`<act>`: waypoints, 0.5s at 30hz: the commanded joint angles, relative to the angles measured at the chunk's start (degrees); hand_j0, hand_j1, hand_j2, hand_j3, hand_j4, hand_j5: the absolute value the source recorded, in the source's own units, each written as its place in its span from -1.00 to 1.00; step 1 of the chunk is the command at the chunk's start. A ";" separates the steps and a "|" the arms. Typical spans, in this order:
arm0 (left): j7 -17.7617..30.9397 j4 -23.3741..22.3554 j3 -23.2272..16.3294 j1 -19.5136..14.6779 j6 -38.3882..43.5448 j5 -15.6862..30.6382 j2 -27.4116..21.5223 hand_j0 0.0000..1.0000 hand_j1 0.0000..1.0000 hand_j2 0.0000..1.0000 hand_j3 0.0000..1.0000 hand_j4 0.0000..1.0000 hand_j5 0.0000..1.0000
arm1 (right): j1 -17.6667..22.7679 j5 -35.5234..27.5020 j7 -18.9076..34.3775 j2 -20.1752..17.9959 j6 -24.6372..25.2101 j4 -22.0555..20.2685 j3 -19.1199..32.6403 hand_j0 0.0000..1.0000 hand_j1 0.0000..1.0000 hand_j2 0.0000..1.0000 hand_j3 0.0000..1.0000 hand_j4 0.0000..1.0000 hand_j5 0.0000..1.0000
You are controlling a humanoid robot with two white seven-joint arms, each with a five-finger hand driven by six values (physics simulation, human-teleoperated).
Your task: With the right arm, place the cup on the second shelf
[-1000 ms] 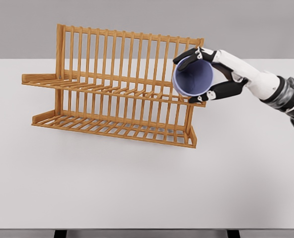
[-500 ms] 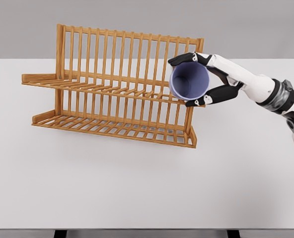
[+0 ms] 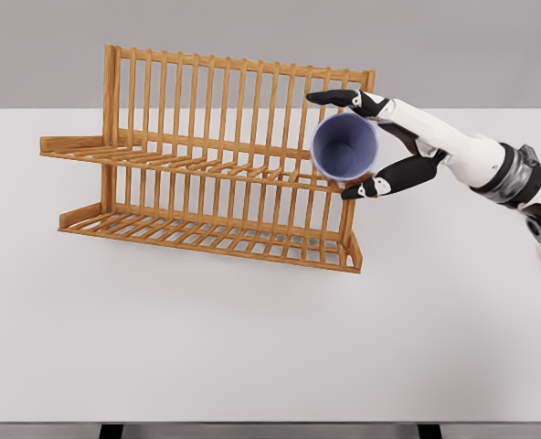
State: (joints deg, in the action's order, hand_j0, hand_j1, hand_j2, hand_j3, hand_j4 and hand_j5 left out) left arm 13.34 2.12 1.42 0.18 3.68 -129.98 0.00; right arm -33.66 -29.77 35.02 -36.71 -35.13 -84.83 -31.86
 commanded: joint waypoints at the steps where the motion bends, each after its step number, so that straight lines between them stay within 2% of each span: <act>1: 0.02 -0.01 -0.01 0.00 0.02 -0.02 0.00 1.00 1.00 1.00 1.00 1.00 1.00 | 0.00 -0.46 -0.02 -0.03 0.13 -0.34 0.05 1.00 1.00 1.00 1.00 1.00 1.00; 6: 0.02 -0.01 -0.01 0.00 0.02 -0.02 0.00 1.00 1.00 1.00 1.00 1.00 1.00 | 0.00 -0.55 -0.02 -0.12 0.13 -1.04 0.22 1.00 1.00 1.00 1.00 1.00 1.00; 11: 0.02 -0.01 -0.01 0.00 0.02 -0.02 0.00 1.00 1.00 1.00 1.00 1.00 1.00 | 0.00 -0.90 -0.02 -1.00 0.13 -3.59 1.10 1.00 1.00 1.00 1.00 1.00 1.00; 15: 0.02 -0.01 -0.01 0.00 0.02 -0.02 0.00 1.00 1.00 1.00 1.00 1.00 1.00 | 0.44 -2.83 -0.02 -4.68 0.13 -5.70 2.68 1.00 1.00 1.00 1.00 1.00 1.00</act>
State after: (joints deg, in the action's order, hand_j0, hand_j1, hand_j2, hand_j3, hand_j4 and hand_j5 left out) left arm 13.34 2.12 1.41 0.18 3.68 -129.98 0.00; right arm -33.05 -31.26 35.03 -39.94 -35.15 -89.50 -29.98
